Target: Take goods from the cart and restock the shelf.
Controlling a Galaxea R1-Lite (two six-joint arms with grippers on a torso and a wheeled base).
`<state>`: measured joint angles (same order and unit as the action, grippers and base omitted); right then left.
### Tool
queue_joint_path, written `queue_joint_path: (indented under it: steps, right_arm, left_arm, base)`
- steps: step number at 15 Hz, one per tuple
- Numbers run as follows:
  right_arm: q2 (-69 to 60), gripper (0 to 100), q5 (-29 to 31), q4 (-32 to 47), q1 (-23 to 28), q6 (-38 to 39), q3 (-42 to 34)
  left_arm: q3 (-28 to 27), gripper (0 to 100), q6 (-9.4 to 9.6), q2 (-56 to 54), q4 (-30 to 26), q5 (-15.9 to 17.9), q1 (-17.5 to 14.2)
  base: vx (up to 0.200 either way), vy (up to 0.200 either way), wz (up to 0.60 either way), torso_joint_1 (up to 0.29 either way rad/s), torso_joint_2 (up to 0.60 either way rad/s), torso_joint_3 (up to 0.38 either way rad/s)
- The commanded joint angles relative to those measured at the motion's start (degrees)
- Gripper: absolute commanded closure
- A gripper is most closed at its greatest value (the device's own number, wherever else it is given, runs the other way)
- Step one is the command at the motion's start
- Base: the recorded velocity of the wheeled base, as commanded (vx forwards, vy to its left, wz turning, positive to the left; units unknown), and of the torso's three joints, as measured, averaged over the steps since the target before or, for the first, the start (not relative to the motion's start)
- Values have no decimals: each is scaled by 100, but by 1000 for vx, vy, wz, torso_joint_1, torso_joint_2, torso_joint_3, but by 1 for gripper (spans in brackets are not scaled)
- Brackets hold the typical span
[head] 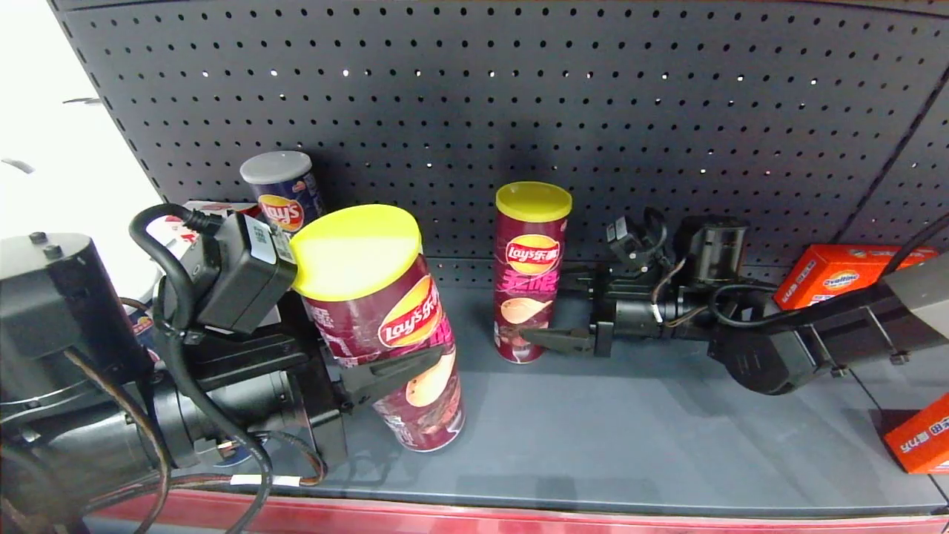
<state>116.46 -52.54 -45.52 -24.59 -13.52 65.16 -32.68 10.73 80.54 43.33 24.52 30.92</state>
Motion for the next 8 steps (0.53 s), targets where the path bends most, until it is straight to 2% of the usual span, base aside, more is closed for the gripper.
queue_joint_path:
  steps: [1,7,8]
  right_arm:
    - [290,0,-2,-1,-99,-2,146]
    - [510,0,16,8,-195,-2,410]
    - [615,100,16,-45,-213,-2,489]
  left_arm:
    - [-10,100,-1,-4,0,1,-7]
    - [-1,100,-1,5,0,1,-7]
    - [8,100,-1,5,0,1,-7]
  base:
    - [0,0,0,0,0,0]
    - [0,0,0,0,0,0]
    - [0,0,0,0,0,0]
